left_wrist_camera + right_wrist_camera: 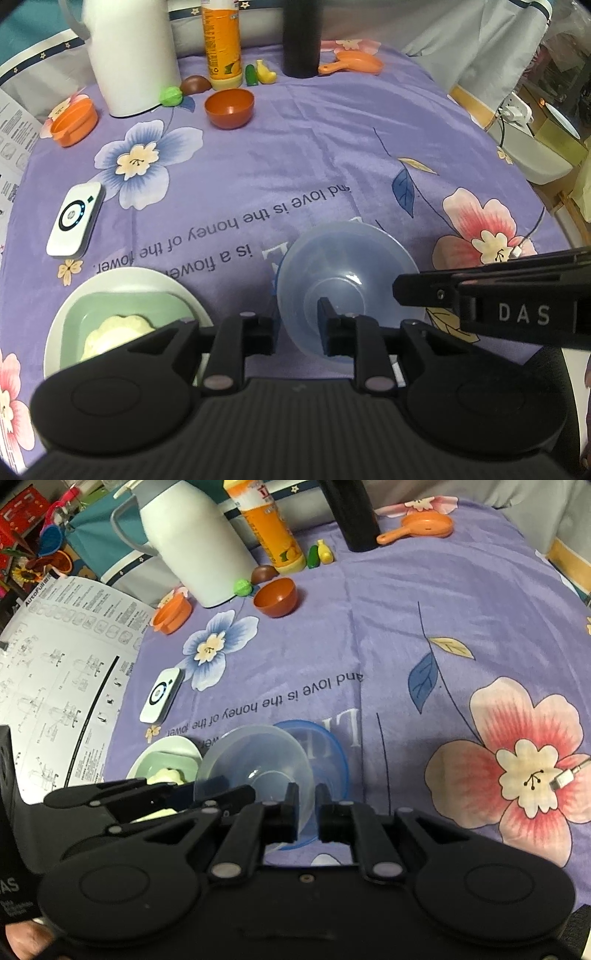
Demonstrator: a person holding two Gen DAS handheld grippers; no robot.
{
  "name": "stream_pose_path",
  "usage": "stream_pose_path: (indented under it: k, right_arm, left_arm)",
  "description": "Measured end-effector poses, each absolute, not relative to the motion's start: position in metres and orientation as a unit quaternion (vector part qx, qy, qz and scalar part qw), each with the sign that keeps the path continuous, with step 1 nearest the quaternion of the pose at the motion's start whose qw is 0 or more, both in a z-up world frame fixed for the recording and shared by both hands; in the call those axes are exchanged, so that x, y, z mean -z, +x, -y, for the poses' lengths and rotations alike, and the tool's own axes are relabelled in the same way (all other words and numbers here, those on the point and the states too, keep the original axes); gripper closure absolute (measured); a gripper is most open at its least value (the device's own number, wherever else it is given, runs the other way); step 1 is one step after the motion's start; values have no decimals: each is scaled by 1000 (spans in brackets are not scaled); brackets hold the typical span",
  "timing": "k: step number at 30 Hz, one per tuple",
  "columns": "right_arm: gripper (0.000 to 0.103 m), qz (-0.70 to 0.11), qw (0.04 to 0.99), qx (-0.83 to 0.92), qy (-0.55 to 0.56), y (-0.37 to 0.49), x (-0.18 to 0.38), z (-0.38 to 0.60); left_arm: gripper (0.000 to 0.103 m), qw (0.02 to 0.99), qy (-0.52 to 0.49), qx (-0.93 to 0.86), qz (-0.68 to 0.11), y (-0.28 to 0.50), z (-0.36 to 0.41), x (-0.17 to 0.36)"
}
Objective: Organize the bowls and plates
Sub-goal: 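Carry the clear bowl with the right gripper into the blue bowl, then open the right gripper and withdraw it from the clear bowl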
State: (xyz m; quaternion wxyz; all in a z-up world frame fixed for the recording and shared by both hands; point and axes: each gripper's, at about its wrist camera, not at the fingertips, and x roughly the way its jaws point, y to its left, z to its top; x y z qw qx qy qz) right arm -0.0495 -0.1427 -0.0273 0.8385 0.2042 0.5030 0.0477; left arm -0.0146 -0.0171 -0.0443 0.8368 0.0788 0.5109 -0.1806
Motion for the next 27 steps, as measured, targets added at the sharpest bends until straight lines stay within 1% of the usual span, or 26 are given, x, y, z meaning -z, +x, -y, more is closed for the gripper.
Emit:
stream_pose_path:
  k: [5, 7, 9, 10, 12, 13, 14, 15, 16, 17, 18, 19, 20, 21, 22, 24, 27]
  right_arm:
    - [92, -503, 838, -49, 204, -50, 27, 144]
    - [92, -503, 839, -48, 204, -50, 26, 144]
    - [92, -501, 839, -47, 204, -51, 25, 143]
    - [92, -501, 840, -47, 205, -51, 25, 144]
    - [91, -499, 841, -47, 205, -52, 24, 144]
    - [87, -498, 841, -46, 204, -52, 24, 144]
    - [82, -498, 842, -45, 204, -52, 23, 145]
    - [72, -496, 843, -44, 204, -53, 23, 146]
    - [68, -493, 845, -43, 203, -54, 22, 147]
    - [63, -491, 847, -39, 198, -55, 21, 147]
    - [54, -489, 849, -38, 197, -55, 21, 147]
    - [43, -487, 850, -38, 197, -55, 20, 147]
    - [37, -484, 852, -35, 197, -55, 20, 147]
    - [24, -480, 855, -32, 194, -56, 19, 148]
    - [13, -478, 856, -31, 193, -56, 18, 149]
    - [4, -473, 858, -31, 199, -56, 17, 151]
    - [0, -474, 857, -26, 199, -55, 16, 151]
  left_arm:
    - [80, 838, 83, 183, -508, -15, 20, 44]
    - [77, 838, 85, 186, -507, -15, 22, 44]
    - [72, 837, 88, 191, -505, -16, 24, 44]
    - [71, 838, 91, 192, -503, -17, 26, 44]
    - [64, 838, 97, 194, -500, -19, 28, 44]
    - [61, 838, 97, 196, -500, -20, 29, 44]
    - [52, 839, 97, 196, -498, -20, 30, 44]
    - [41, 841, 99, 194, -495, -21, 30, 43]
    - [36, 845, 102, 191, -489, -22, 30, 42]
    - [28, 848, 106, 188, -483, -22, 31, 41]
    - [22, 851, 110, 184, -480, -22, 31, 40]
    - [19, 853, 113, 179, -477, -22, 30, 39]
    - [12, 855, 113, 179, -474, -22, 29, 38]
    - [9, 857, 110, 179, -471, -23, 28, 38]
    - [7, 858, 107, 178, -469, -23, 26, 37]
    - [3, 860, 101, 177, -468, -23, 24, 36]
    - [0, 861, 95, 177, -468, -23, 21, 34]
